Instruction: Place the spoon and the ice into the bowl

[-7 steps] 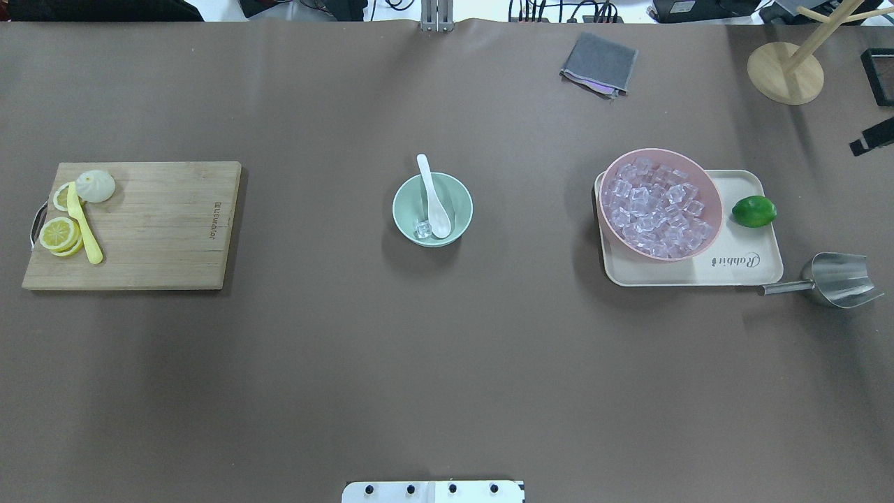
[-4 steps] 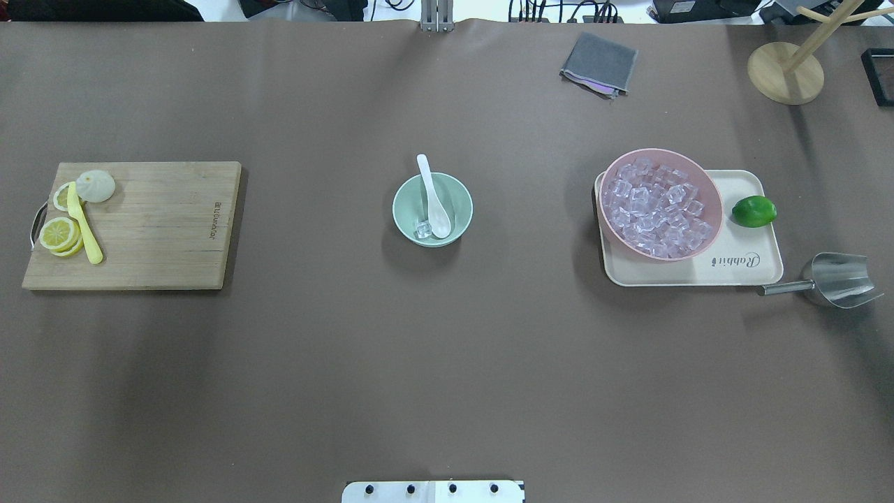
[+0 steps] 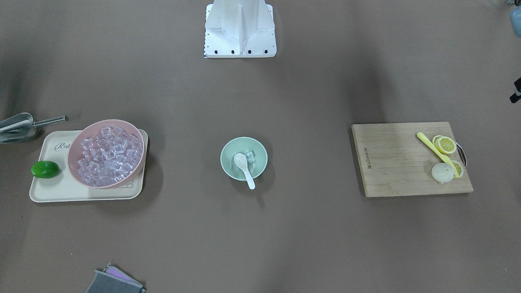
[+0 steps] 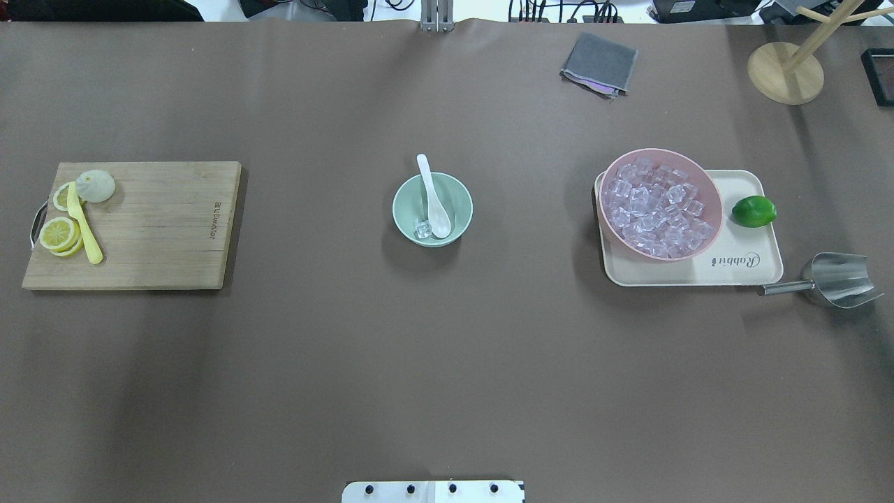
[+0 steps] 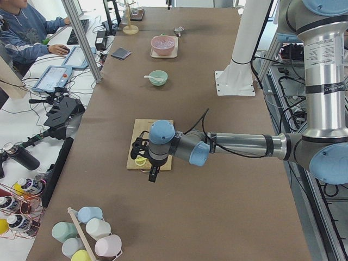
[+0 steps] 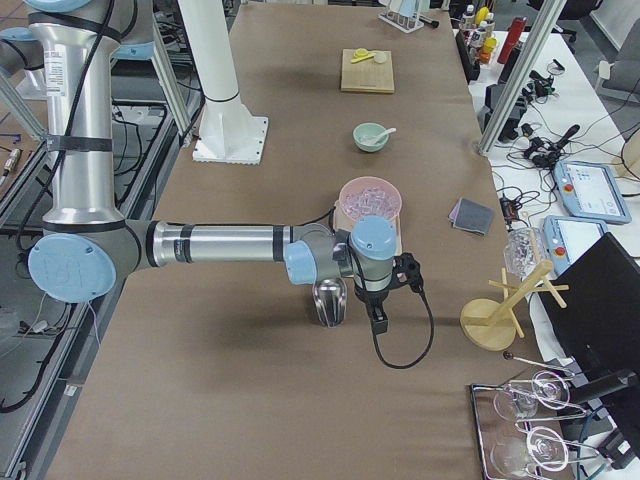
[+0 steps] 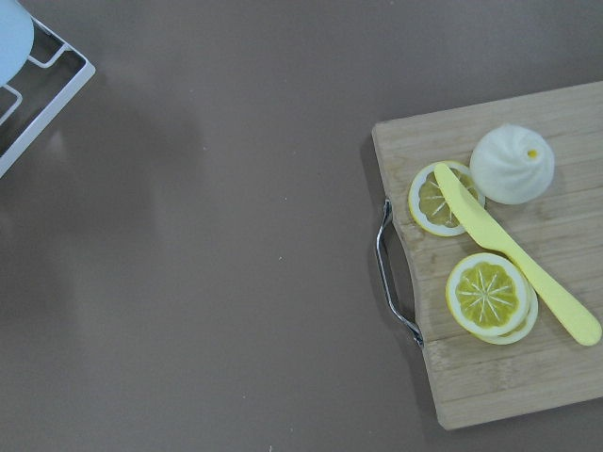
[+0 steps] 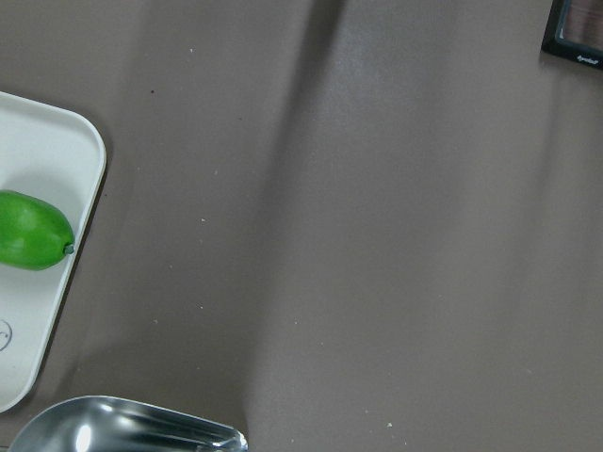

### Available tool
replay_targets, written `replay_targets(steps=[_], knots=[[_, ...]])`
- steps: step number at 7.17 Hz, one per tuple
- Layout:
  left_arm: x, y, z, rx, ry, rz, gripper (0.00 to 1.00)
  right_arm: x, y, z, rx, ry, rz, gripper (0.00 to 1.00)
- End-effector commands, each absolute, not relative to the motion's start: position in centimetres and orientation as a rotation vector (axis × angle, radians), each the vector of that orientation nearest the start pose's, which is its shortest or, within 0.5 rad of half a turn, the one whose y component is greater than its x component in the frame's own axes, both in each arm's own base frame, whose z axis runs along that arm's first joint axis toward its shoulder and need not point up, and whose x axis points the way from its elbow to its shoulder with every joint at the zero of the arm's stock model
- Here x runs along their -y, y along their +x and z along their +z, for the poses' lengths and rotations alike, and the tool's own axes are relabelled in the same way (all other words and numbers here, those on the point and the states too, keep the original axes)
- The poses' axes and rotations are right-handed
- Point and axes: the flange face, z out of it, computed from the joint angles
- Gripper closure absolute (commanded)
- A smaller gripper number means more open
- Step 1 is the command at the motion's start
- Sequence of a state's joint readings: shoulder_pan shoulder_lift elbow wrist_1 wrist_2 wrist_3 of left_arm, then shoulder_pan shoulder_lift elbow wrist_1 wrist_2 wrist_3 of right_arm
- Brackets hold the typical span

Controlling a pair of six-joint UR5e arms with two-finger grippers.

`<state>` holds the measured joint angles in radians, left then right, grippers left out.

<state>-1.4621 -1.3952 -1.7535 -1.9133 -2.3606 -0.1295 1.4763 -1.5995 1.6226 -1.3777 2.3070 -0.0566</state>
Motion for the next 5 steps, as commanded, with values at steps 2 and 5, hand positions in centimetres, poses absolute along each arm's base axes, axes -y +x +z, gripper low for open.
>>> replay_targets(steps=[2,5], knots=[[42.6,-1.7,60.8,-0.848,0.235,0.126,0.02,46.5,1.8,65.0,0.814,0.197,-0.234,0.00],[42.7,-1.7,60.1,-0.852,0.242,0.127,0.02,45.3,1.7,67.1,0.822,0.239,-0.258,0.00]])
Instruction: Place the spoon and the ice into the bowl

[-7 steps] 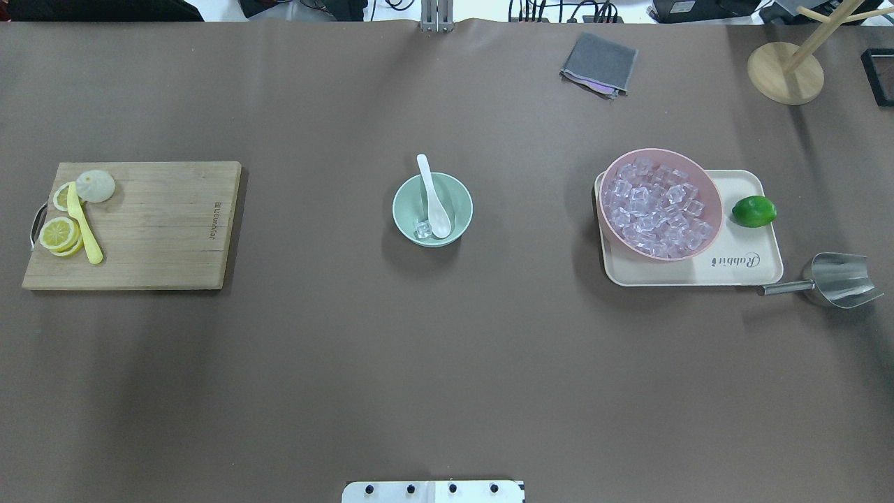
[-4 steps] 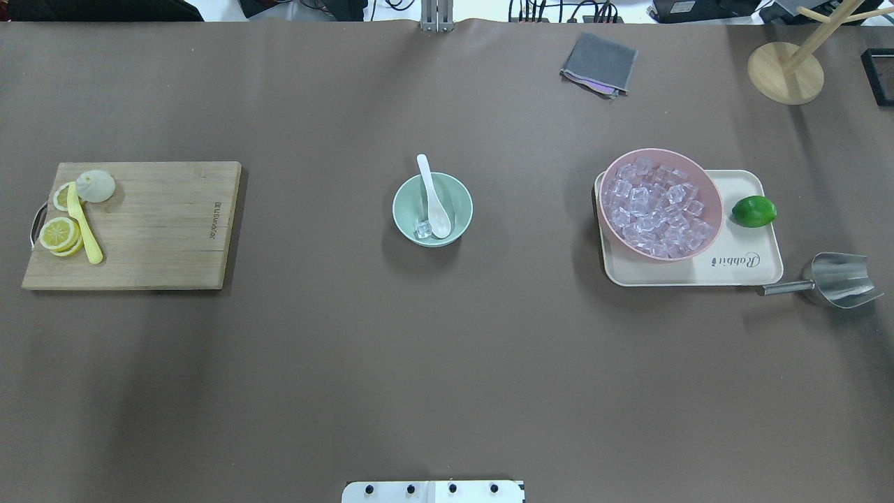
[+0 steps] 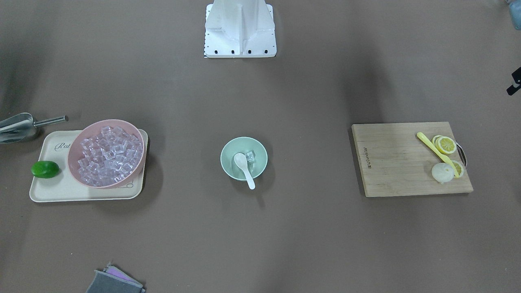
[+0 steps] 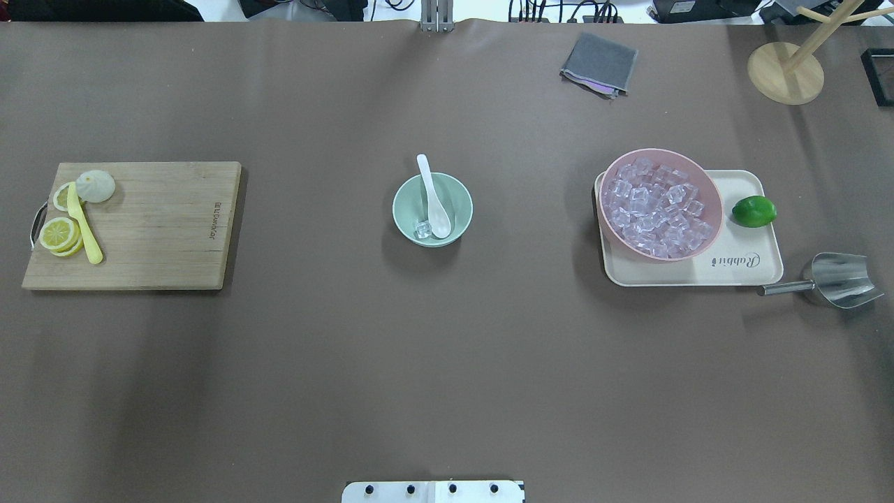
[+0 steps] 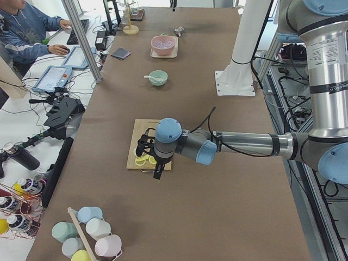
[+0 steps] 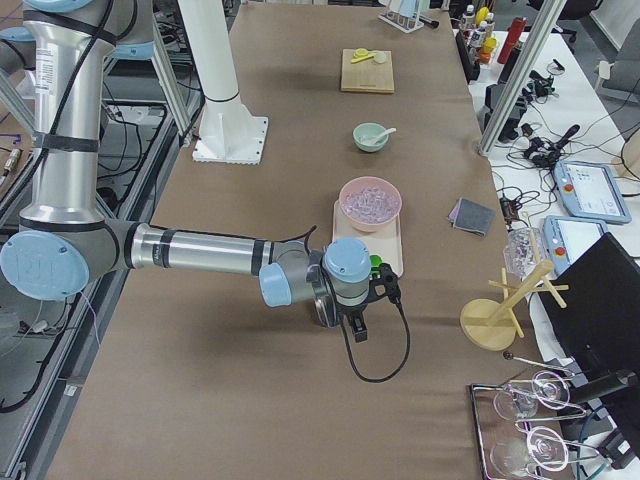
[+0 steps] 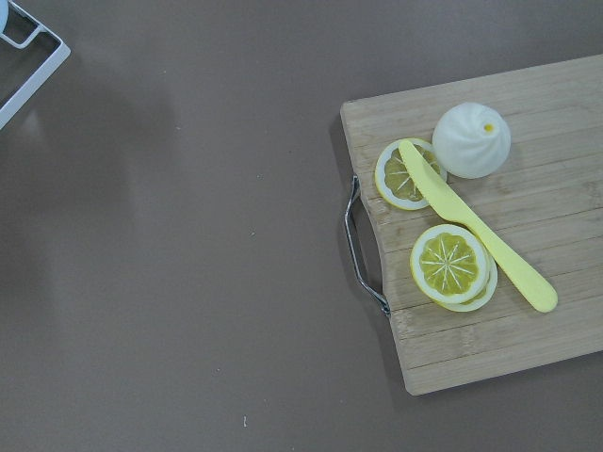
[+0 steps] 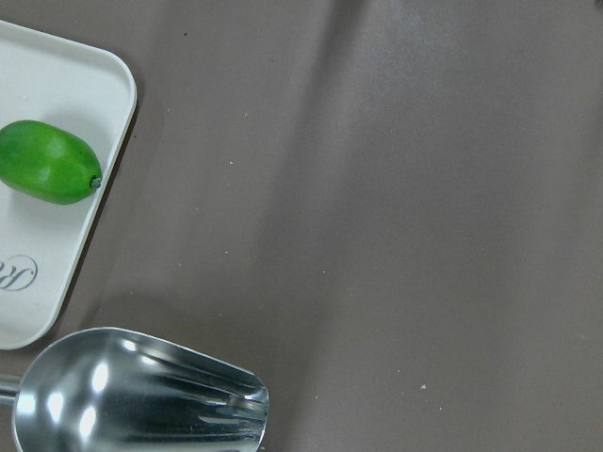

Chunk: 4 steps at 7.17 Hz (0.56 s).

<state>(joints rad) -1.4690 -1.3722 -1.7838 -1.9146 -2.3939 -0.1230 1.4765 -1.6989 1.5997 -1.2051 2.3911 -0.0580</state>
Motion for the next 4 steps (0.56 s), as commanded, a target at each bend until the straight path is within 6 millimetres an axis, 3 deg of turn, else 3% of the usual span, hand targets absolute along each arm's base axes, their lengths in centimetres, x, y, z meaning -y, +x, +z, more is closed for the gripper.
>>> replay_targets(steps=[1,4], knots=[[42.69,-1.66,59.89,-0.855,0.246,0.129,0.02,45.54,1.67,66.97,0.820,0.244,-0.261,0.00],[42.63,-2.32,60.03,-0.842,0.253,0.115,0.02,45.70,1.66,66.86,0.819,0.246,-0.262,0.00]])
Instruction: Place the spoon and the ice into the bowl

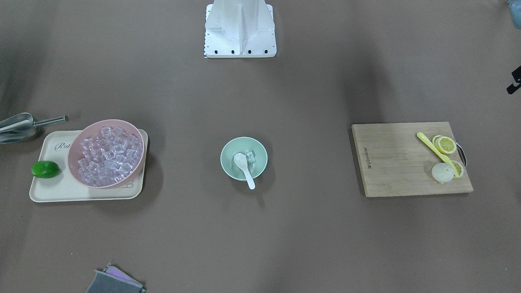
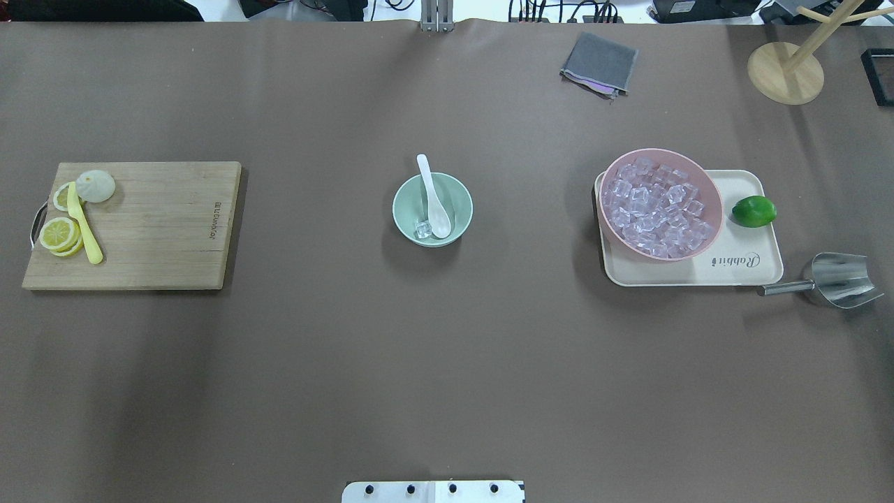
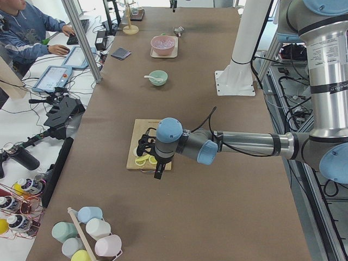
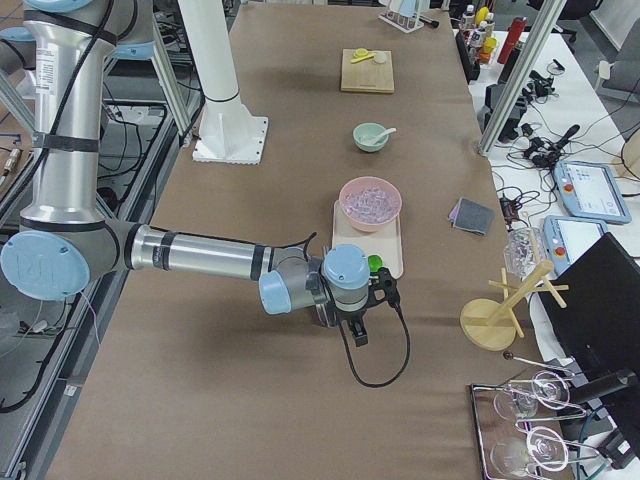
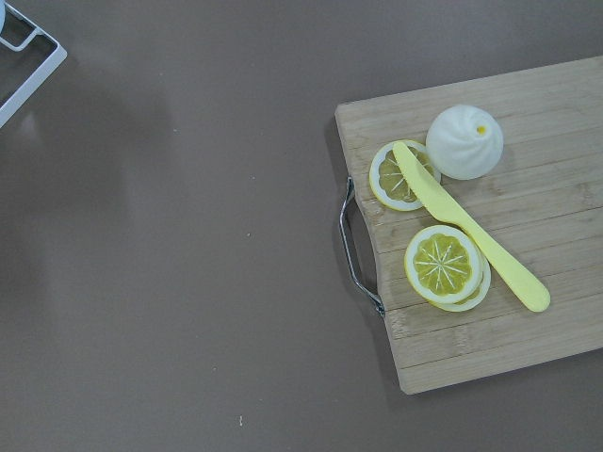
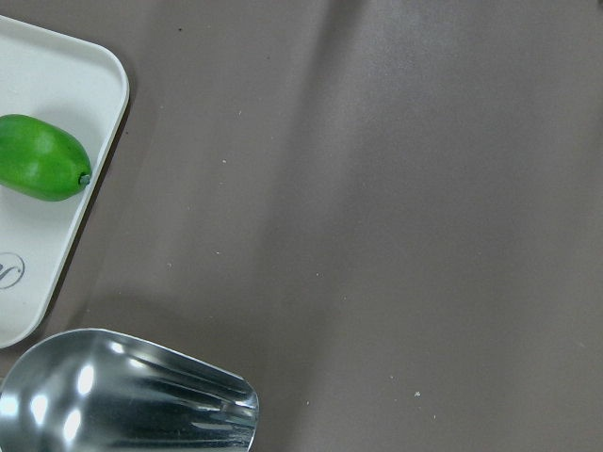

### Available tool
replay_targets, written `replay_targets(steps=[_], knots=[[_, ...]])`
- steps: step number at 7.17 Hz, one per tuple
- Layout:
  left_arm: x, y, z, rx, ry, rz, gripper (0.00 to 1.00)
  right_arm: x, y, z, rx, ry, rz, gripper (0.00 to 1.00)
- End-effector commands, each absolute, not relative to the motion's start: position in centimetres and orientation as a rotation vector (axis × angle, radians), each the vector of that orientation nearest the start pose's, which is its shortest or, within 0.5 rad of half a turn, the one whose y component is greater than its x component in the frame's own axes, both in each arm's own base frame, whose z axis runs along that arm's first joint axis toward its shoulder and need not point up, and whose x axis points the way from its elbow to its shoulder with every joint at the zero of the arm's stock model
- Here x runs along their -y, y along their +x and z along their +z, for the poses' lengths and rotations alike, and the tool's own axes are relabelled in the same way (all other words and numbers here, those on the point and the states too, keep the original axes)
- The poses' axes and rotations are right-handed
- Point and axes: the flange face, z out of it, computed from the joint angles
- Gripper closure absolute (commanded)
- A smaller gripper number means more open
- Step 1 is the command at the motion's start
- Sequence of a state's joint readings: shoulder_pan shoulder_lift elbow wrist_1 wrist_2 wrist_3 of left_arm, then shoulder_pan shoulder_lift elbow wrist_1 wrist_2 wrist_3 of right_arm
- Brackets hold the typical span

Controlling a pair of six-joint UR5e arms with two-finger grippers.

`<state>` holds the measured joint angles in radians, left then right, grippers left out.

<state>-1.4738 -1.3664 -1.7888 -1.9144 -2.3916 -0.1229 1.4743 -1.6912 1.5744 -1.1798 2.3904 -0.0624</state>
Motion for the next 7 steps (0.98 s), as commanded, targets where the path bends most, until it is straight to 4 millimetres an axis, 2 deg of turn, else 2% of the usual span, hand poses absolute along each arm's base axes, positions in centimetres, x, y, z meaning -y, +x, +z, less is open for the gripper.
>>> replay_targets(steps=[1,3,4,7], knots=[[42.8,-2.5,59.7,-0.843,0.261,0.115,0.02,45.7,1.6,66.9,0.822,0.244,-0.262,0.00],[42.9,-2.5,59.2,-0.844,0.270,0.116,0.02,45.4,1.7,67.3,0.820,0.237,-0.258,0.00],[42.9,-2.5,59.1,-0.843,0.271,0.115,0.02,45.7,1.7,68.1,0.816,0.224,-0.252,0.00],[42.7,-2.4,58.8,-0.854,0.272,0.119,0.02,46.9,1.6,67.7,0.816,0.234,-0.257,0.00]])
